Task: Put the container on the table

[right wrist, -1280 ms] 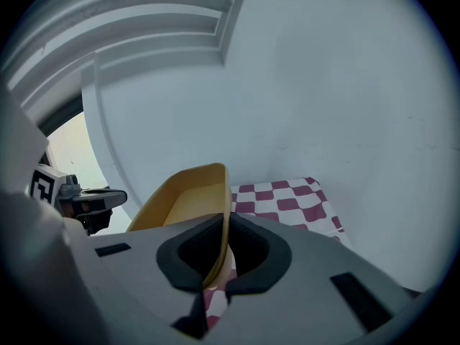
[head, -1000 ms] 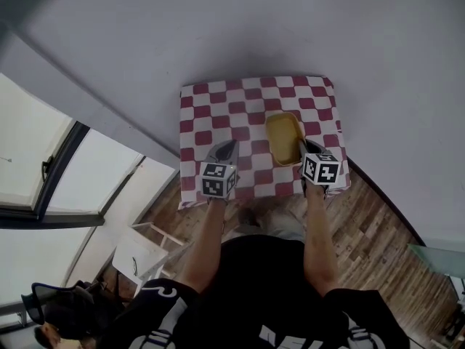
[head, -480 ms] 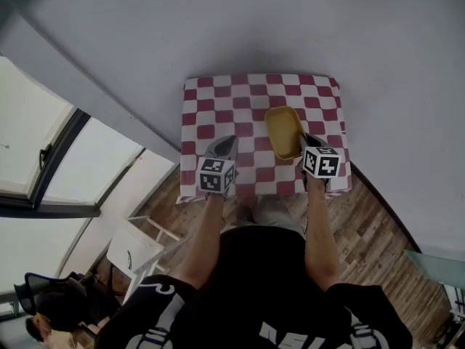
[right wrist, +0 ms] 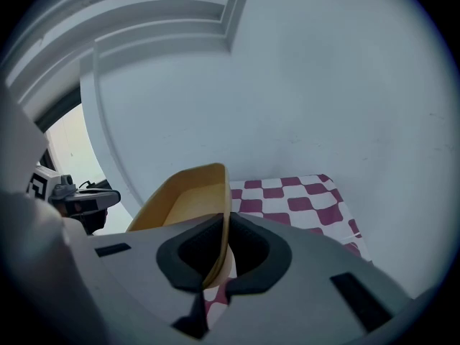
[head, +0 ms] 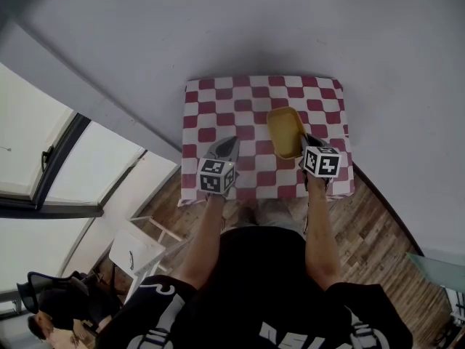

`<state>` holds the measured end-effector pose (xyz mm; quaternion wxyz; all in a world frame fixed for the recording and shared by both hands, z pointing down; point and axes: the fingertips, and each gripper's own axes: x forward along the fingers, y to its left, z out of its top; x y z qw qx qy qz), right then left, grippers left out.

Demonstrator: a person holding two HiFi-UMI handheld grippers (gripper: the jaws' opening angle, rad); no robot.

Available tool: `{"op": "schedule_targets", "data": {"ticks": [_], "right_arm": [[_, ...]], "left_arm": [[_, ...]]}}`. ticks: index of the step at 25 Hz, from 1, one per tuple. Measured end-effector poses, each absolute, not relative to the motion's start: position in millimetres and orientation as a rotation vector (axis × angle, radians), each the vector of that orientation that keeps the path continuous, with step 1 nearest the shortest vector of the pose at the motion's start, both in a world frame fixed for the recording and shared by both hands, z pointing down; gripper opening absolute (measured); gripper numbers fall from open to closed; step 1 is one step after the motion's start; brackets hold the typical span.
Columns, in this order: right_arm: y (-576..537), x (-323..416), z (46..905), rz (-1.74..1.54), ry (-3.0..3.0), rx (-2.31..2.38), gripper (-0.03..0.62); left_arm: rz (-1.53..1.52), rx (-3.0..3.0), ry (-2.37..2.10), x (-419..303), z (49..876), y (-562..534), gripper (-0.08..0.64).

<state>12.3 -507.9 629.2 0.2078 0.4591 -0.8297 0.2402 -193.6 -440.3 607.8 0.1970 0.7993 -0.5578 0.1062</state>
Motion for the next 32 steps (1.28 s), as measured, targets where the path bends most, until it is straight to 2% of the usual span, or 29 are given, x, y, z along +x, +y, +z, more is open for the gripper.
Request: {"op": "schedule_targets", "data": {"ticks": [32], "right_arm": [[-574.2,17.7,753.5,0.758,-2.214,1.244,0.031]], "left_arm": [[0.398,2.194,-1.547,-189.7,684.0,-493.9,0.025]]}}
